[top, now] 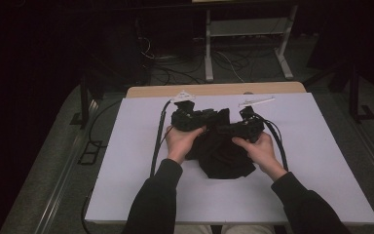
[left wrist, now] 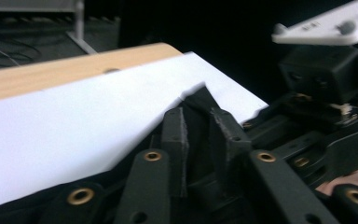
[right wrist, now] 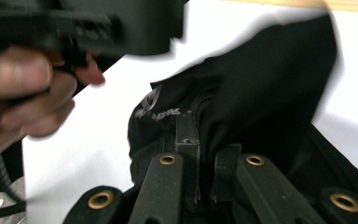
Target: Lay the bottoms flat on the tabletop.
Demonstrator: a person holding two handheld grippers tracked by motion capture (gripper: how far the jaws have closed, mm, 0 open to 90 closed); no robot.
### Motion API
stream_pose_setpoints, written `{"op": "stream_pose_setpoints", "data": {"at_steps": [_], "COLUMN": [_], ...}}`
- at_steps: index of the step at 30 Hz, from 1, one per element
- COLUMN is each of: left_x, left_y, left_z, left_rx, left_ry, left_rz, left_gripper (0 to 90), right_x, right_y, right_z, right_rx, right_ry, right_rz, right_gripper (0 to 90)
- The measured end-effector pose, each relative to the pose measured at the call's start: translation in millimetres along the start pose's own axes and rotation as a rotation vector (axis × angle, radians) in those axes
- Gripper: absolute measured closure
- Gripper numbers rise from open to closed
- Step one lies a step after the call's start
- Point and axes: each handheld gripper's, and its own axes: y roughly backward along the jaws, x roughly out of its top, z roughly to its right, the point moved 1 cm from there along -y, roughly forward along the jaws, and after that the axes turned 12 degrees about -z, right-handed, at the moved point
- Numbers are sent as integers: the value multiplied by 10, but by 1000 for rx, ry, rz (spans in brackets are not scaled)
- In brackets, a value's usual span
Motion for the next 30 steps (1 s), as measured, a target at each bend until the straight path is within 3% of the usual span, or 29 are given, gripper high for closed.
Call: {"op": "stream_pose_setpoints", "data": {"at_steps": [2, 6, 9, 14, 17, 19, 23, 25, 30], "left_x": [-30, -129, -191, -396, -443, -505, -522, -532, -583], "left_y": [56, 151, 187, 259, 255, 215, 99, 28, -232], "left_z": [-55, -170, -238, -502, -563, -641, -682, -703, -782], "left_rx": [18, 55, 71, 112, 119, 121, 141, 137, 168], "left_ry": [23, 55, 73, 136, 152, 172, 164, 171, 167], "left_rz": [16, 18, 15, 15, 15, 3, -19, -24, -88], "left_gripper": [603, 482, 433, 376, 361, 359, 355, 355, 355], "right_x": [-43, -148, -238, -452, -551, -619, -747, -808, -959], "right_y": [100, 284, 402, 589, 663, 714, 796, 822, 871], "right_z": [46, 134, 208, 374, 458, 516, 625, 678, 844], "right_rx": [8, 6, 5, -9, -16, -28, -94, -108, -126], "right_ry": [-3, -13, -33, -83, -113, -126, -151, -167, -232], "right_rz": [-22, -39, -40, -31, -24, -19, -50, -51, -55], "right_gripper": [836, 837, 837, 837, 836, 836, 836, 836, 836]}}
